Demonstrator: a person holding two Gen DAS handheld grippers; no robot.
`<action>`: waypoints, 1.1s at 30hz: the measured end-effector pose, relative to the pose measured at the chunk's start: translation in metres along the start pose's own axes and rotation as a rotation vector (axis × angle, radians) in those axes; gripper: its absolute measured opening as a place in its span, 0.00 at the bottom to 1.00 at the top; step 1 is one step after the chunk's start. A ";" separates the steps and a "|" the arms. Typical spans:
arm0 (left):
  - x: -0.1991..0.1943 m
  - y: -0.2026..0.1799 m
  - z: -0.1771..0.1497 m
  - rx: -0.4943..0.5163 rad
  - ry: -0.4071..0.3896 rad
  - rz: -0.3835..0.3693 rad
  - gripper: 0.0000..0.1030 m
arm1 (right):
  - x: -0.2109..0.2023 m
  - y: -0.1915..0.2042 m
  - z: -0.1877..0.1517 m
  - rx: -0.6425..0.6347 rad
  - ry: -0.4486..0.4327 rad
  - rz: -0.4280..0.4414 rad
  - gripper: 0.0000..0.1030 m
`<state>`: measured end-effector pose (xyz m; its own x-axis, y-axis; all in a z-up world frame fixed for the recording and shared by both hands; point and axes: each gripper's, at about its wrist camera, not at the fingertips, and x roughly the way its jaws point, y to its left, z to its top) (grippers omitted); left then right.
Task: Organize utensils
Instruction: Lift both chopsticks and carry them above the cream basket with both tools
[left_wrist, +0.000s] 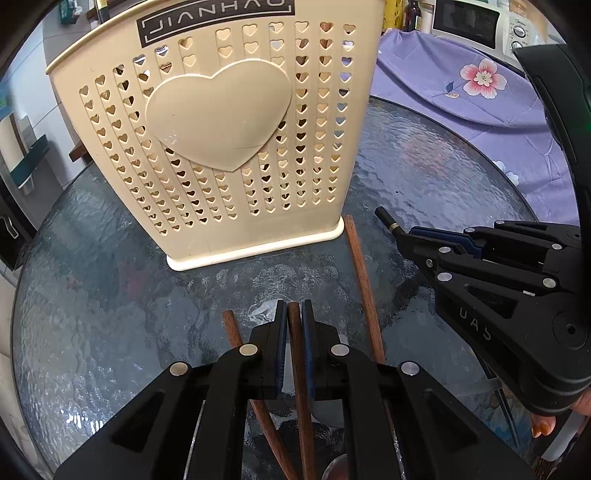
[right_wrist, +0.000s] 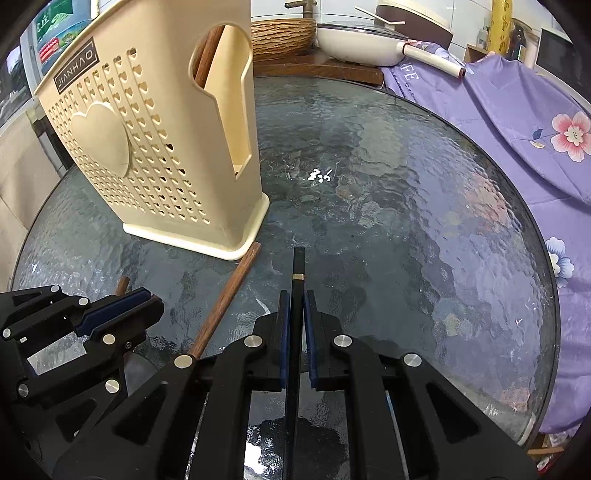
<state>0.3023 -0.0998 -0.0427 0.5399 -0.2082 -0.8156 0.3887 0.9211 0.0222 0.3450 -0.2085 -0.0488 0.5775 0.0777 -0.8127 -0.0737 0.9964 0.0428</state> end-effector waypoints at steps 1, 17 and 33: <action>-0.001 0.001 -0.001 -0.002 -0.001 0.000 0.08 | 0.000 0.000 0.000 0.001 -0.001 0.000 0.08; -0.037 0.024 0.001 -0.071 -0.123 -0.032 0.07 | -0.032 -0.021 0.006 0.052 -0.137 0.074 0.08; -0.184 0.057 -0.001 -0.124 -0.444 -0.092 0.07 | -0.183 -0.023 0.016 -0.054 -0.474 0.182 0.08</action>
<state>0.2242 -0.0088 0.1077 0.7849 -0.3865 -0.4843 0.3722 0.9190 -0.1301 0.2537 -0.2450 0.1084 0.8559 0.2698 -0.4412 -0.2424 0.9629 0.1186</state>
